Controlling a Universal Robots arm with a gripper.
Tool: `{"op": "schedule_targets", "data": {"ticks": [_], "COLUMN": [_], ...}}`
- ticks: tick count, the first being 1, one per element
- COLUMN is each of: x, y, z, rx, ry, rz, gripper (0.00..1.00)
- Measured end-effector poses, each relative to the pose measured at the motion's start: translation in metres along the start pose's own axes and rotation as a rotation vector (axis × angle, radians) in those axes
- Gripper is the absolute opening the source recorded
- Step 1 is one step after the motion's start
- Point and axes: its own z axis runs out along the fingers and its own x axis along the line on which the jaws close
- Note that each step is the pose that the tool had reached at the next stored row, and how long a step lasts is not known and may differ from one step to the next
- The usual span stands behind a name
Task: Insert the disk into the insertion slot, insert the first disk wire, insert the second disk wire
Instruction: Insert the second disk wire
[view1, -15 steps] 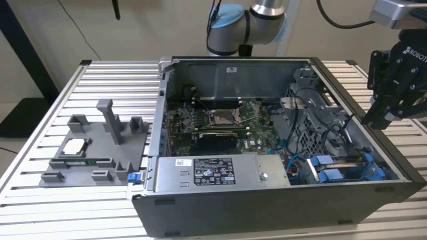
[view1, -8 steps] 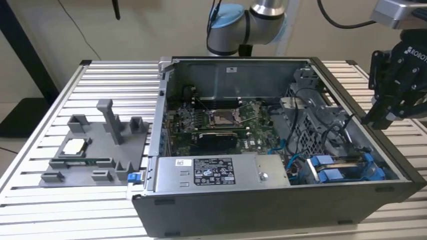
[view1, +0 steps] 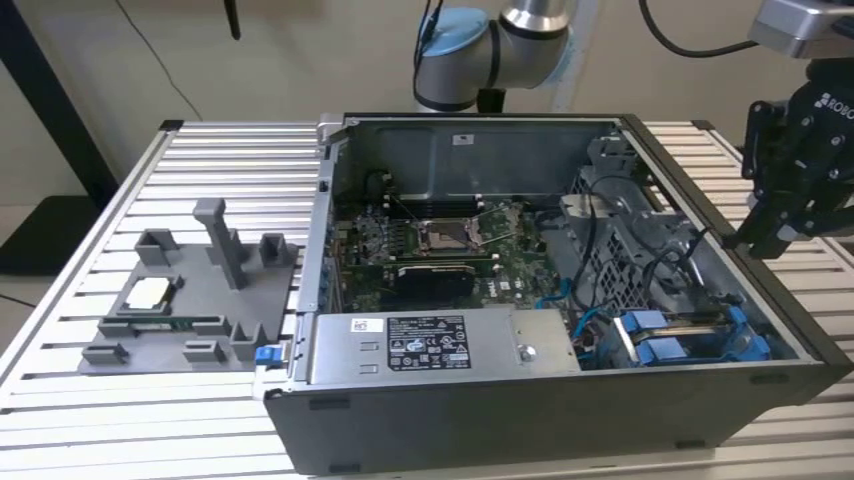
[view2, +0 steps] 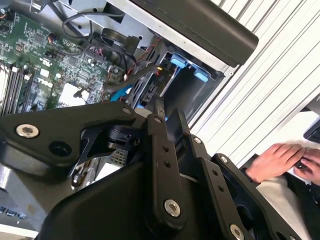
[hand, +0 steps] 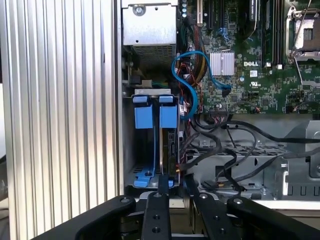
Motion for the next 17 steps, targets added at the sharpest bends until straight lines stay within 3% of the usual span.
{"op": "schedule_targets", "data": {"ticks": [6, 8, 10, 13, 17], "x": [0.0000, 0.0000, -0.0002, -0.0002, -0.0003], "y": [-0.0020, -0.0025, -0.0031, -0.0045, -0.0062], "z": [0.0003, 0.0009, 0.0017, 0.0029, 0.0035], "rx": [0.0000, -0.0001, -0.0003, -0.0009, -0.0024], "ry": [-0.0004, -0.0039, -0.0122, -0.0383, -0.0971], "rz": [-0.001, -0.001, -0.001, -0.002, -0.003], "gripper": [0.27, 0.27, 0.27, 0.27, 0.27]}}
